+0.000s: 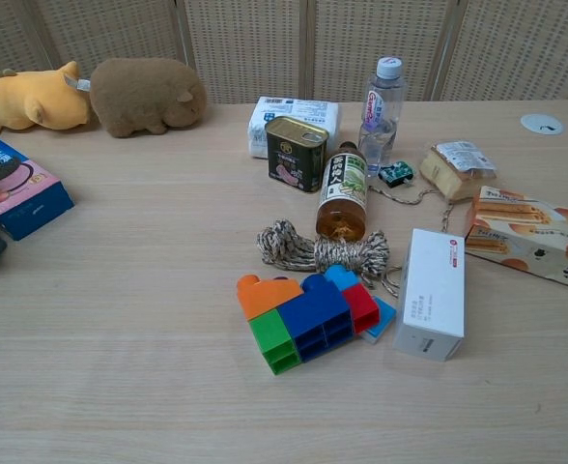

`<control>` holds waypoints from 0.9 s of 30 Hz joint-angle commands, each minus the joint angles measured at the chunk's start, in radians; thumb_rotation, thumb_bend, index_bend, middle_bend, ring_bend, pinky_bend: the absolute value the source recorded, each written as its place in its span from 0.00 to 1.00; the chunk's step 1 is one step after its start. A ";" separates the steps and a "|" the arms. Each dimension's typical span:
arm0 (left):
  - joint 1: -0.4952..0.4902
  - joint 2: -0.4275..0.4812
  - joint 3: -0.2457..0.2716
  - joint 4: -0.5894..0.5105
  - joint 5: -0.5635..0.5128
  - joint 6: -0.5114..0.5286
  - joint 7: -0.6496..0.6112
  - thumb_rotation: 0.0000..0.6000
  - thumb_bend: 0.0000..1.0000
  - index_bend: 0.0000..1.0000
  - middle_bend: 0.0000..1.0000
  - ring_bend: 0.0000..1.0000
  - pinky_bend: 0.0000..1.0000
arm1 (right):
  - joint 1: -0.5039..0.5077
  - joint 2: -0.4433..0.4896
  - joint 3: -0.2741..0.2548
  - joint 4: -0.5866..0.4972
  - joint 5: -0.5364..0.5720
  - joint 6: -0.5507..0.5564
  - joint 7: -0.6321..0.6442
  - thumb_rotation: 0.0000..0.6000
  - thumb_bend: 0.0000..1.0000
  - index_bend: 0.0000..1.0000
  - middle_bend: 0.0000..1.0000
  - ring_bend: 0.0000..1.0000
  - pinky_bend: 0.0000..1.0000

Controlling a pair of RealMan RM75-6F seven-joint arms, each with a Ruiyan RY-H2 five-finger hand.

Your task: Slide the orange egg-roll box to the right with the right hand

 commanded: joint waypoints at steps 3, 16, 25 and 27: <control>-0.003 0.000 -0.001 -0.007 0.003 -0.002 0.006 1.00 0.00 0.00 0.00 0.00 0.00 | 0.012 -0.015 0.007 0.050 0.019 -0.042 0.007 0.84 0.00 0.00 0.00 0.00 0.00; 0.010 0.016 0.004 -0.015 -0.001 0.014 0.011 1.00 0.00 0.00 0.00 0.00 0.00 | 0.078 -0.120 0.057 0.243 0.033 -0.193 0.082 1.00 0.00 0.26 0.29 0.27 0.26; 0.010 0.018 0.003 -0.017 -0.007 0.010 0.017 1.00 0.00 0.00 0.00 0.00 0.00 | 0.069 -0.125 0.097 0.281 -0.019 -0.194 0.201 1.00 0.04 0.66 0.82 0.84 0.61; 0.008 0.017 0.002 -0.019 -0.008 0.007 0.020 1.00 0.00 0.00 0.00 0.00 0.00 | 0.065 -0.115 0.107 0.274 -0.038 -0.185 0.229 1.00 0.05 0.66 0.82 0.85 0.61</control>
